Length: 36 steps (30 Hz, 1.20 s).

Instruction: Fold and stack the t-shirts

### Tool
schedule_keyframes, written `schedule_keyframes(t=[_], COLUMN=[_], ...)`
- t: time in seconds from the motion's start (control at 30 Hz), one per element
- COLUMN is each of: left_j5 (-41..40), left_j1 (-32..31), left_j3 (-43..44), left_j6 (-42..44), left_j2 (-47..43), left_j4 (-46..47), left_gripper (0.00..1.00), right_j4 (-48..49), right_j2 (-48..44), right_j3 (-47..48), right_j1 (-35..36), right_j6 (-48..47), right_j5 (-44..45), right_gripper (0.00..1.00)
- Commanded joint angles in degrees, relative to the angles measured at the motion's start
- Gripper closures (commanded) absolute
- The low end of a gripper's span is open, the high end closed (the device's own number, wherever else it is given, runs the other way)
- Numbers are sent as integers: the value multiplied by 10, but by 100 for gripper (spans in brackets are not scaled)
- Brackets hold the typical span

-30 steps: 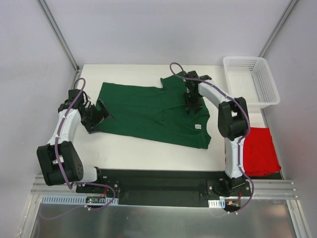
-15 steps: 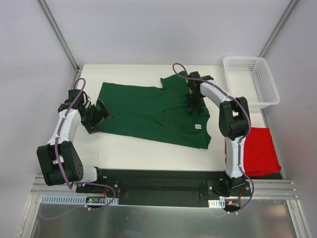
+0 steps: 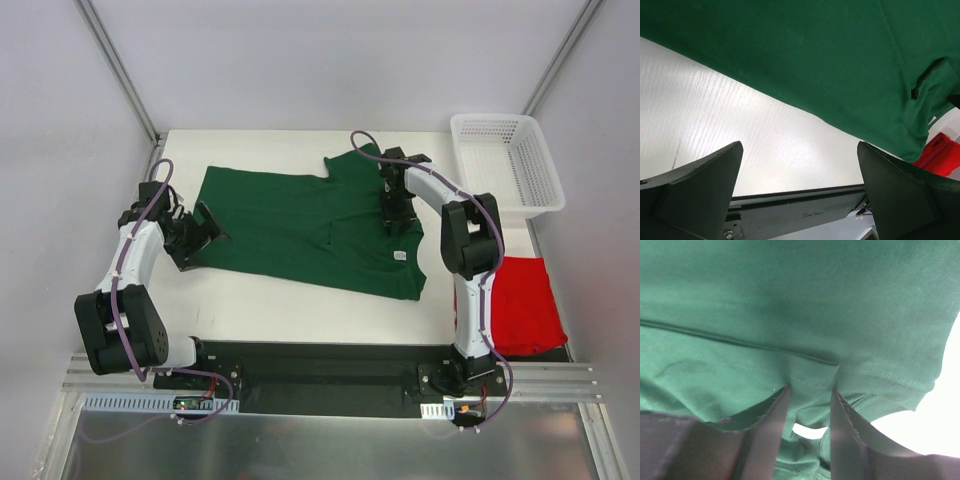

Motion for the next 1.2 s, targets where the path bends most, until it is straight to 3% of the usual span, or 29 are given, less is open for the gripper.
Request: schedule_keyframes(t=[0.0,0.23,0.67,1.1,1.13,1.17], left_j5=[14,16,21,31,31,30], left_j1=[2,2,1,-1,0,0], left_j3=[-11,-5,-4,-9,-9,-10], left_j6=[-2,-3,-2,-1,0,0], left_j2=[-19,-15,-6,-15,-14,-15], left_j4=[-1,-1,-1,-2,-2,-2], left_gripper=[1,1,1,1,1,1], right_j4=[-18,-19,-57,-87,-93,-102], right_j2=[6,-3,-37,28,40,49], right_j3=[12,18,95,208,215,226], right_j1=[-9,-9,-9,-11,-11,-12], right_j6=[8,8,10,-8,-9,-8], right_j5=[1,-2,23,53,51,50], right_gripper=[65,99,98,99,97,89])
